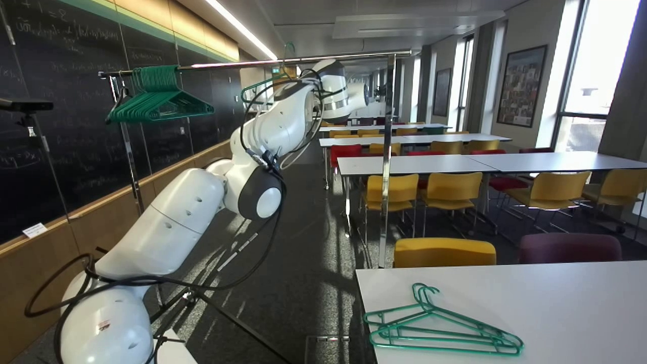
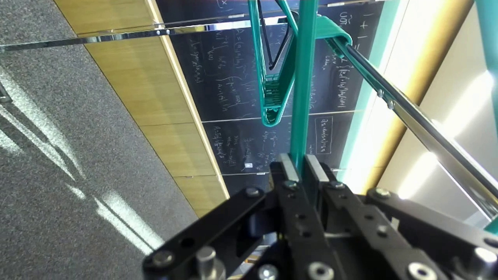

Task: Put one hanger from the table on the rail.

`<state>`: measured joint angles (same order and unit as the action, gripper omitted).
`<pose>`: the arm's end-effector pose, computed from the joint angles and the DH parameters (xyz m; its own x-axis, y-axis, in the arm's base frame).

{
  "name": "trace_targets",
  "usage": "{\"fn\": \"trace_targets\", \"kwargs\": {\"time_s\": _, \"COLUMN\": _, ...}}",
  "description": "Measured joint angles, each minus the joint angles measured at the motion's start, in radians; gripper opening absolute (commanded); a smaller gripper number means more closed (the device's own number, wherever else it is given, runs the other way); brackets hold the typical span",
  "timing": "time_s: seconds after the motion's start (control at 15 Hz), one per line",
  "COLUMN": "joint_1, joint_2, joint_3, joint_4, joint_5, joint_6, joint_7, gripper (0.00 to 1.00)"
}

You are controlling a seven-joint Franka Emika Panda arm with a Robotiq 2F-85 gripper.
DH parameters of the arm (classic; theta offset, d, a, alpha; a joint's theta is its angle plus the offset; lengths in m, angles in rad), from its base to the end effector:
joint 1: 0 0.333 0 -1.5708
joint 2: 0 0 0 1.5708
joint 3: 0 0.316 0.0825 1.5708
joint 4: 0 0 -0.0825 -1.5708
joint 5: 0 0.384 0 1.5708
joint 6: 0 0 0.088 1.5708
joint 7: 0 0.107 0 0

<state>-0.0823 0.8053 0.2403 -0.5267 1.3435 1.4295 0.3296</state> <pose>0.7027 0.1173 0.6798 0.9835 0.1581 -0.0883 -0.0738 -0.0953 -0.9927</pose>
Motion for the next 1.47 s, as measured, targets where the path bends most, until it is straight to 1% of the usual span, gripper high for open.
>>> {"fn": "trace_targets", "kwargs": {"time_s": 0.47, "joint_1": 0.009, "joint_2": 0.029, "joint_3": 0.000, "joint_4": 0.000, "joint_5": 0.000, "joint_6": -0.001, "joint_7": 0.037, "gripper": 0.03}}
{"fn": "trace_targets", "kwargs": {"time_s": 1.0, "joint_1": 0.028, "joint_2": 0.050, "joint_3": 0.000, "joint_4": 0.005, "joint_5": -0.010, "joint_6": -0.051, "joint_7": 0.036, "gripper": 0.03}}
{"fn": "trace_targets", "kwargs": {"time_s": 1.47, "joint_1": 0.062, "joint_2": 0.044, "joint_3": 0.000, "joint_4": 0.080, "joint_5": -0.051, "joint_6": -0.068, "joint_7": 0.036, "gripper": 0.03}}
